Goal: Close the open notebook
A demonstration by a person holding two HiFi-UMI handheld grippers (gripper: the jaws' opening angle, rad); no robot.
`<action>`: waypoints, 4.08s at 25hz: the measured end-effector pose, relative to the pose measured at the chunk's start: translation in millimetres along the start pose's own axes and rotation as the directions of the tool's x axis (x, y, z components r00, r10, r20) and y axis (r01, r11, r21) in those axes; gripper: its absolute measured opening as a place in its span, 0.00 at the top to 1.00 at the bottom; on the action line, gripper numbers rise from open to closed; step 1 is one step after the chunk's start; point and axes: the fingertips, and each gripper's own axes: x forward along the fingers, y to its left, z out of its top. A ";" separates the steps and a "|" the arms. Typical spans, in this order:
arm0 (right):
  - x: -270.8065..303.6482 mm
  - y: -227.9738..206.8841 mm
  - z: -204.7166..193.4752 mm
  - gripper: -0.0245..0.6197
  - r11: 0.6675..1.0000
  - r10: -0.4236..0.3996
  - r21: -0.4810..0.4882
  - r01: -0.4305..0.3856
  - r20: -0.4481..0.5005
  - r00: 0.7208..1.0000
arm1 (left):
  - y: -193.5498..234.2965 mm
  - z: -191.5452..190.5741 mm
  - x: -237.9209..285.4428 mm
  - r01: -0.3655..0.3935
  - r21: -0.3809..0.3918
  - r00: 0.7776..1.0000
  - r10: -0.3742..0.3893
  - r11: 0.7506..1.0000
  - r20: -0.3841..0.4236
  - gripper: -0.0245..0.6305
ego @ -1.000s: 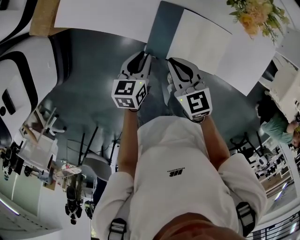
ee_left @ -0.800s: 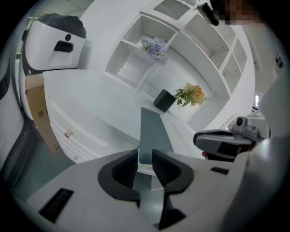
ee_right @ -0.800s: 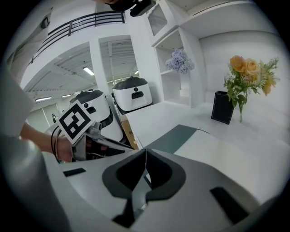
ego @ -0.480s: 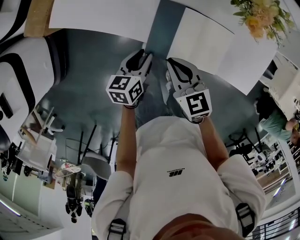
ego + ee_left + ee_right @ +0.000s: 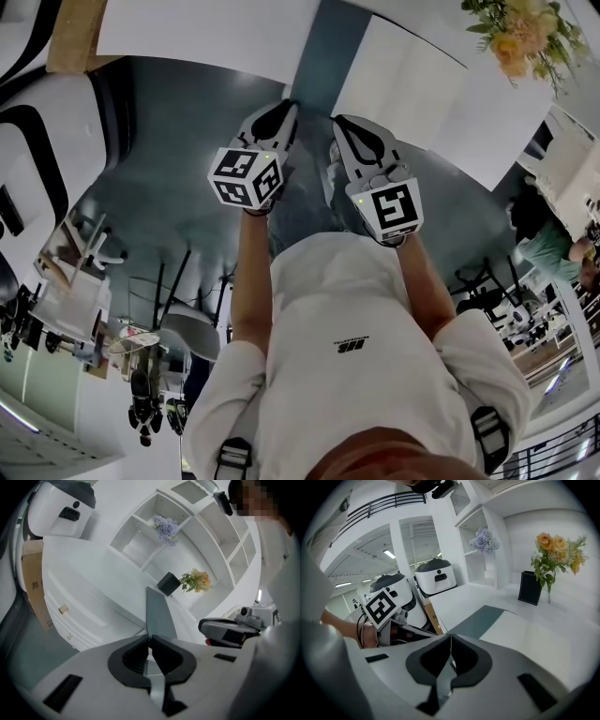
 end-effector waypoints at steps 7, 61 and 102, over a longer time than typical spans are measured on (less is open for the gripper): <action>-3.0 -2.2 3.2 0.97 1.000 0.005 -0.006 -0.004 0.020 1.000 | -8.7 5.0 -4.7 -0.045 0.078 0.999 0.045 0.996 0.009 0.96; -140.3 -17.9 10.7 0.97 0.994 -0.108 0.006 0.110 0.228 0.968 | -178.3 31.7 -45.7 -0.067 0.420 0.991 0.012 0.905 0.133 0.96; -206.3 -64.6 -56.1 0.97 0.959 -0.271 0.137 0.247 0.203 0.941 | -267.1 -19.9 13.2 0.113 0.504 0.992 -0.130 0.856 -0.003 0.96</action>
